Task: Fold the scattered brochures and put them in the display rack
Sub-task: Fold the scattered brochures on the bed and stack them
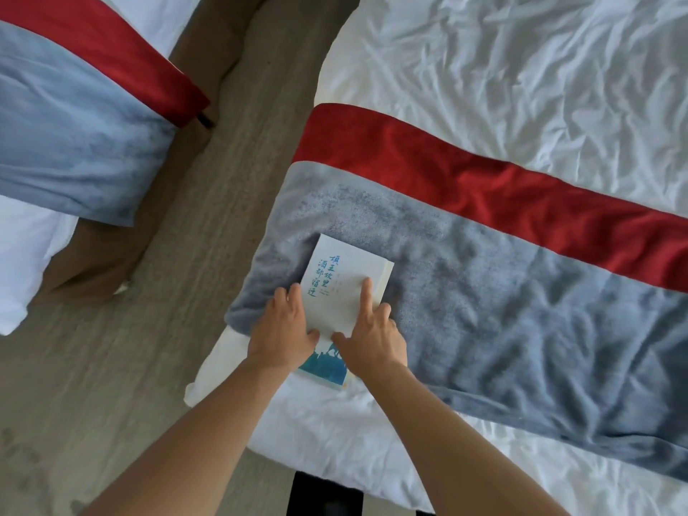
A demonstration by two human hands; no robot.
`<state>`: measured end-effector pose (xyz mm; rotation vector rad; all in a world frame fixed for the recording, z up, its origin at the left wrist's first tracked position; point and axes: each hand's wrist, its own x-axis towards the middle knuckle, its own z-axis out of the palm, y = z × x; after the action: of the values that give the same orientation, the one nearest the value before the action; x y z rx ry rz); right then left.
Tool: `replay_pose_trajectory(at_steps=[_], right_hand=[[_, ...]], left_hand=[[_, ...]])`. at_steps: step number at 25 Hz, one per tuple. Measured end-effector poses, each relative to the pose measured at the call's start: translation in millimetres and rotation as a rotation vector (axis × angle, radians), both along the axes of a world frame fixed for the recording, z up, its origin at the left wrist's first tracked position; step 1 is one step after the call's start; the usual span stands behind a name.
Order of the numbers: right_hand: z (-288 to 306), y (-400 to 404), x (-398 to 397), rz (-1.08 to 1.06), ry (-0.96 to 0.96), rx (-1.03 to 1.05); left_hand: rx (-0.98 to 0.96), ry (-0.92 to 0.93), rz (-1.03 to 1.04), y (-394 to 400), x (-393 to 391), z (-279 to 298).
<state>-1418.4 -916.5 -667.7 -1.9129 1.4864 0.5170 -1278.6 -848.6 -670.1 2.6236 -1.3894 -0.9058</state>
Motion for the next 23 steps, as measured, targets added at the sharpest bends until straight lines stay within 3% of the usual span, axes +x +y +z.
replay_pose_trajectory(at_steps=[5,12,18,23], right_hand=[[5.5,-7.6,-0.5,0.039,0.042,-0.026],[79.1,-77.8,-72.3,-0.083,0.002,-0.184],[141.1,-143.0,-224.4,-0.371,0.004,-0.342],[144.9,-160.3,-382.8,-0.569,0.060,-0.351]], left_hand=[[-0.015,-0.130,-0.154,-14.6,6.2,13.8],[-0.106,-0.062,-0.447,-103.2,-41.1,77.1],[-0.198,-0.017,-0.638,-207.3,-175.8,128.7],[-0.231,0.020,-0.765,-261.1,-322.7,131.5]])
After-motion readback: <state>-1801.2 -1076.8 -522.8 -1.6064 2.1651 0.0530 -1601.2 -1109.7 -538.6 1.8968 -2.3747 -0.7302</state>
